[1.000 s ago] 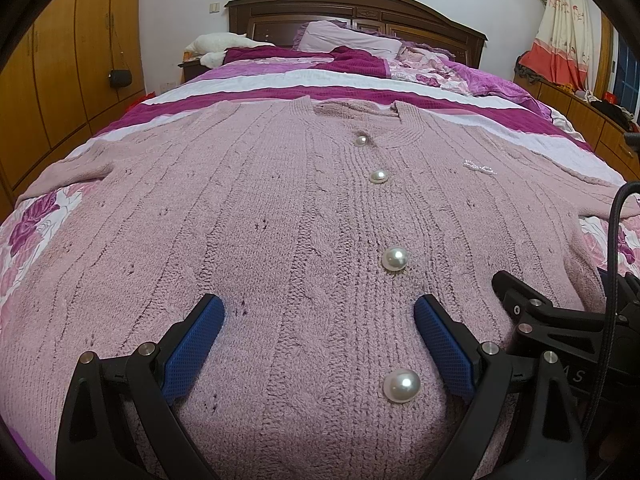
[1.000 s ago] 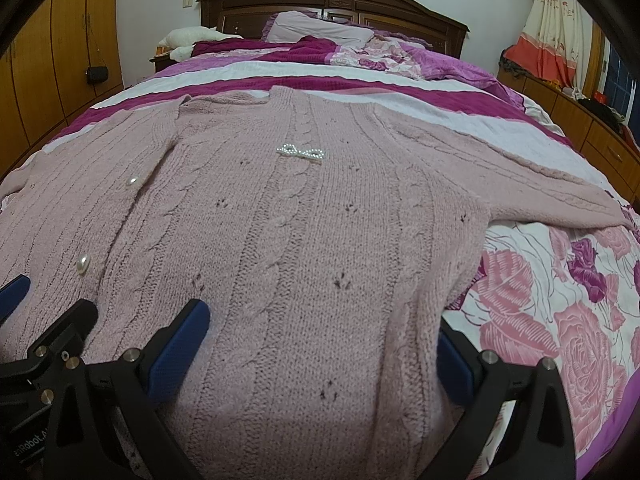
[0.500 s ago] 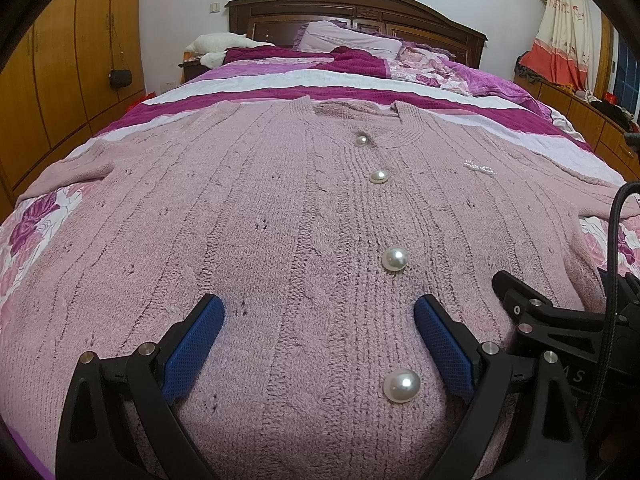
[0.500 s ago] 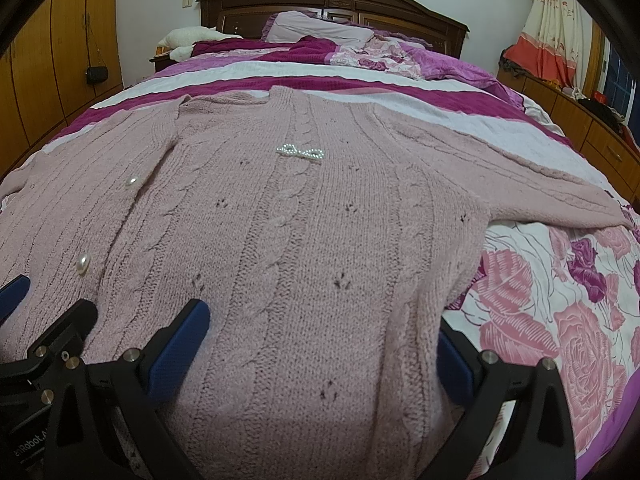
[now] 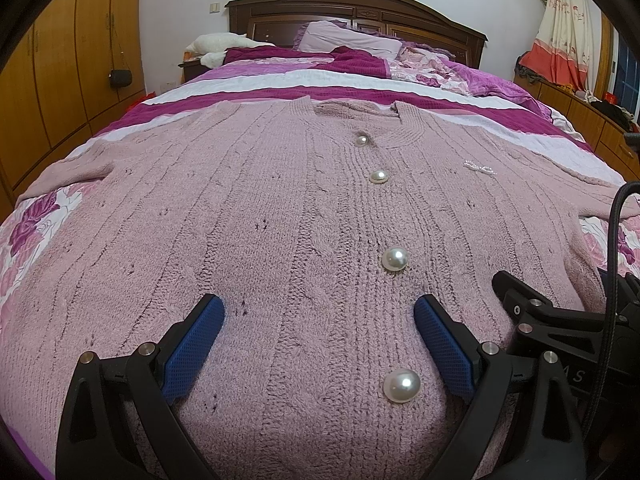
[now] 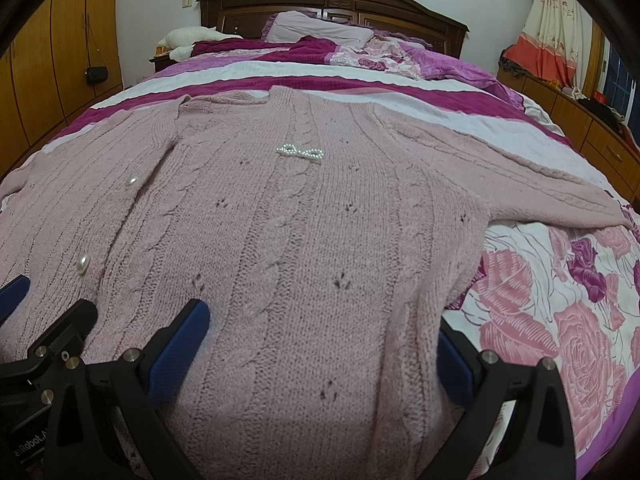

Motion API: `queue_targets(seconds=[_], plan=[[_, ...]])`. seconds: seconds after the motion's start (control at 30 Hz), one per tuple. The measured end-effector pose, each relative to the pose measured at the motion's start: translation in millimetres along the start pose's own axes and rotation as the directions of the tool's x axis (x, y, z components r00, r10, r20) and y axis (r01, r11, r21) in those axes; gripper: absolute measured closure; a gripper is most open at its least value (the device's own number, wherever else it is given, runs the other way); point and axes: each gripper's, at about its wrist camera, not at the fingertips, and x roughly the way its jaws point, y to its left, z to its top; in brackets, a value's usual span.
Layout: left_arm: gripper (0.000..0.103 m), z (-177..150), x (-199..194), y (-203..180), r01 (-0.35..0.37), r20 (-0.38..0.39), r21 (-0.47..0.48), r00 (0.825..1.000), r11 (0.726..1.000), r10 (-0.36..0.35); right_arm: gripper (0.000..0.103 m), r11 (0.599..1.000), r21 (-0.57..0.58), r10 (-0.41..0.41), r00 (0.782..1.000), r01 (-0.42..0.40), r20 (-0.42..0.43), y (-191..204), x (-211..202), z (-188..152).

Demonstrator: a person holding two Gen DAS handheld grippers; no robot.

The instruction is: Fold small clothes

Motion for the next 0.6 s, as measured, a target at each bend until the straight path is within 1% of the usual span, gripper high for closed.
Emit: queue_targets(seconds=[0.53,0.6], plan=[[0.026,0.3,-0.3,-0.2,0.000,0.001,0.002,1.000,1.000,0.000,0.000,1.000,0.000,0.000,1.000,0.000,0.000,0.0,-0.1,0.1],[0.026,2.4,-5.1,1.9,0.012,-0.010,0.006,1.000,1.000,-0.012,0.000,1.000,0.001,0.002,1.000,-0.002,0.000,0.0,0.0,0.1]])
